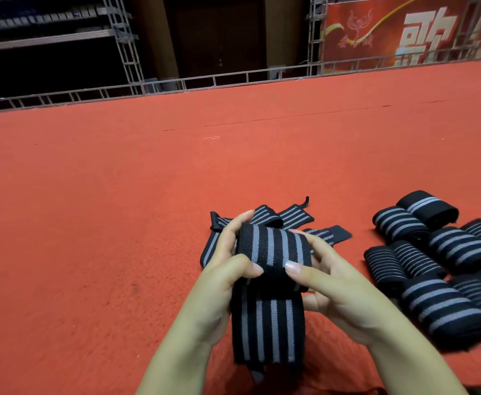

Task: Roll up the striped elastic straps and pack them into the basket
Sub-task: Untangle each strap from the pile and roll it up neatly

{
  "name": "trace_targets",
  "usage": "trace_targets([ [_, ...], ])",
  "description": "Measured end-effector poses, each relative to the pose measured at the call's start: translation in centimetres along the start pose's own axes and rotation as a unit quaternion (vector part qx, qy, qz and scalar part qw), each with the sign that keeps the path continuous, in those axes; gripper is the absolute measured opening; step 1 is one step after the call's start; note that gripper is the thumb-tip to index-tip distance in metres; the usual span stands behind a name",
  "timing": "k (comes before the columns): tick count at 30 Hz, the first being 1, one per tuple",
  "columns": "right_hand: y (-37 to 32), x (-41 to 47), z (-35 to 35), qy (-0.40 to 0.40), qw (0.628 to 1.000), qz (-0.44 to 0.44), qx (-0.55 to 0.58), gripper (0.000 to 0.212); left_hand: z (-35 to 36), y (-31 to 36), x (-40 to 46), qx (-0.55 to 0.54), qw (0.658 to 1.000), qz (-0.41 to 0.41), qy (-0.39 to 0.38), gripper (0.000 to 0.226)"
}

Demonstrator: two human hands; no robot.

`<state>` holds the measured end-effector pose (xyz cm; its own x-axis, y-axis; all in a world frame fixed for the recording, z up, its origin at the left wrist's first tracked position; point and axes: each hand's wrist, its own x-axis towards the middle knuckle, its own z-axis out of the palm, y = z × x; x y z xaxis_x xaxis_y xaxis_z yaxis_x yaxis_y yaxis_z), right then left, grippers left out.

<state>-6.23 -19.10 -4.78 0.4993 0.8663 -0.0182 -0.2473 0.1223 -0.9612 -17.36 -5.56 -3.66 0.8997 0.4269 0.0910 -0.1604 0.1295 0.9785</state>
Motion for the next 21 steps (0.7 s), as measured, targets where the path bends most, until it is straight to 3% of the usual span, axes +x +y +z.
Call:
trace_targets([
  [3,0.3,0.1,-0.3,-0.023,0.999,-0.007,0.029,0.067,0.2,0.1,0.0,-0.001,1.000,0.000,-0.008,0.070],
  [10,-0.6,0.1,-1.1,0.037,0.991,-0.086,0.092,0.068,0.1,-0.8,0.1,0.009,0.999,-0.027,-0.029,0.071],
  [14,-0.8,0.0,-1.5,0.085,0.987,-0.126,0.042,0.082,0.1,-1.4,0.0,0.047,0.997,-0.050,-0.040,0.062],
  [17,-0.6,0.1,-1.6,0.136,0.975,-0.175,-0.011,0.070,0.0,-1.5,0.1,0.046,0.996,-0.056,-0.046,0.060],
  [21,-0.3,0.2,-1.4,0.154,0.955,-0.235,-0.098,0.070,0.7,-1.1,0.0,0.007,0.996,-0.063,-0.057,0.059],
])
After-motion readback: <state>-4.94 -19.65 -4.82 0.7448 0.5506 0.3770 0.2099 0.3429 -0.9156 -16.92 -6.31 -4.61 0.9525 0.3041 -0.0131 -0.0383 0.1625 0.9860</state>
